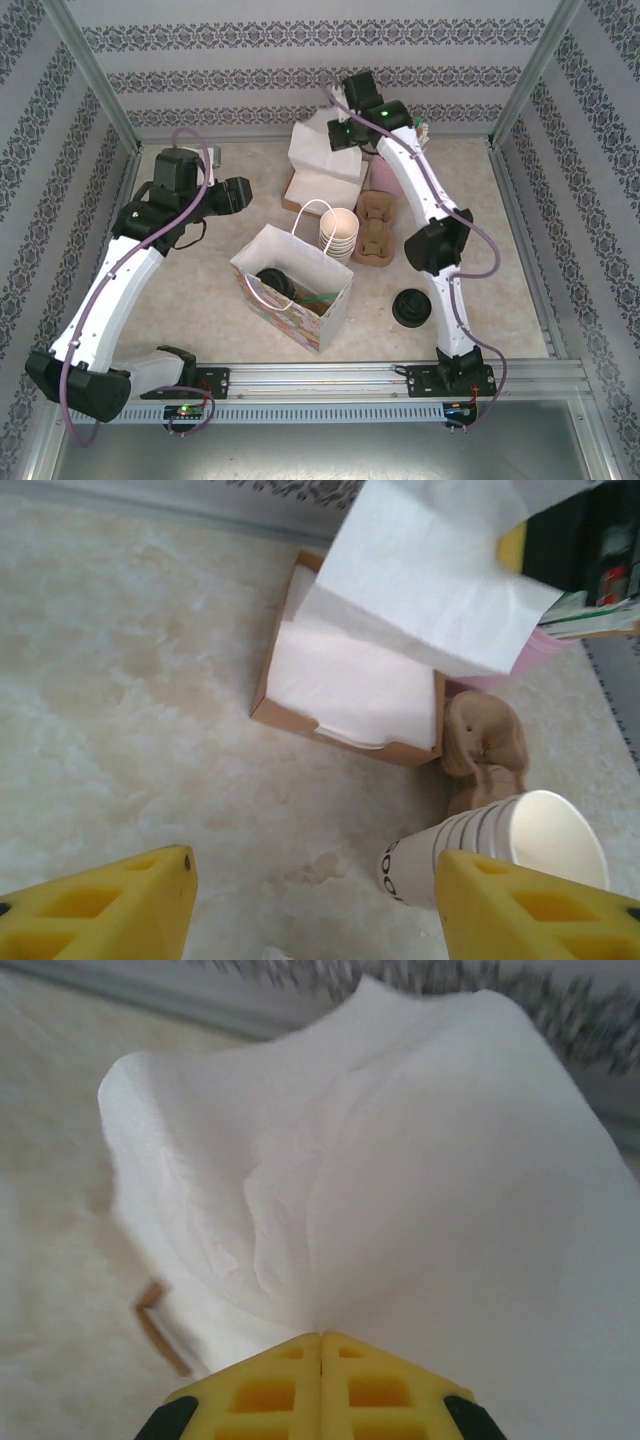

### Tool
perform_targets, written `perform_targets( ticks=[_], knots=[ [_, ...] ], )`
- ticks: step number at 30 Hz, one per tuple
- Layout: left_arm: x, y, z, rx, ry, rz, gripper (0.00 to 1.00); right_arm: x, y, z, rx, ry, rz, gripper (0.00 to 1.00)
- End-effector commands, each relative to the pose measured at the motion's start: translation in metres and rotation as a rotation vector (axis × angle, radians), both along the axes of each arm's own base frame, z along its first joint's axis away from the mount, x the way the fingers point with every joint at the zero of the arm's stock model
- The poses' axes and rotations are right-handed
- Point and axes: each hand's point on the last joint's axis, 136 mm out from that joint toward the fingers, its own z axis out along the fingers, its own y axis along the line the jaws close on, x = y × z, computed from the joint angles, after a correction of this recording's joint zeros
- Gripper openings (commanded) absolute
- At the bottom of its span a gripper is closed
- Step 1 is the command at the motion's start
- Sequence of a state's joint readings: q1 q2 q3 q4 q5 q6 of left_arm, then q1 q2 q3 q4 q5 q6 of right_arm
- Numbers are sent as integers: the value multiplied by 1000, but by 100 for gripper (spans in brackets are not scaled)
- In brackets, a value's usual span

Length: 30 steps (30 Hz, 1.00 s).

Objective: Pack the takeout coffee

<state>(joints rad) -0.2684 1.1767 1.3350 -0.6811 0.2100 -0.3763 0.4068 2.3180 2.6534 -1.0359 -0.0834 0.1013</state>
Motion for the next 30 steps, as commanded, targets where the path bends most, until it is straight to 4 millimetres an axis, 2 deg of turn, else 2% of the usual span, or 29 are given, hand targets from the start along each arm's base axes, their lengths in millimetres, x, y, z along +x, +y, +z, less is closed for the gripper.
perform_targets(
  ticks=[1,9,12,18,23,27,30],
  knots=[
    [0,-13,31,3,-167,-108,65,-22,15,58,80,-93,46,0],
    [-6,-41,93,-9,-502,-308,65,-70,30,141,193,-222,136,0],
    [-8,-56,107,14,-576,-406,67,-89,32,167,264,-239,157,0],
    [-4,-73,106,246,-735,-518,75,-125,30,207,399,-234,188,0],
    [-10,-92,104,439,-885,-616,80,-156,33,238,516,-230,255,0],
    [-3,-91,112,649,-1003,-584,81,-184,39,256,575,-221,322,0],
    [-4,-88,127,759,-1097,-532,82,-206,43,263,588,-213,370,0]
  ],
)
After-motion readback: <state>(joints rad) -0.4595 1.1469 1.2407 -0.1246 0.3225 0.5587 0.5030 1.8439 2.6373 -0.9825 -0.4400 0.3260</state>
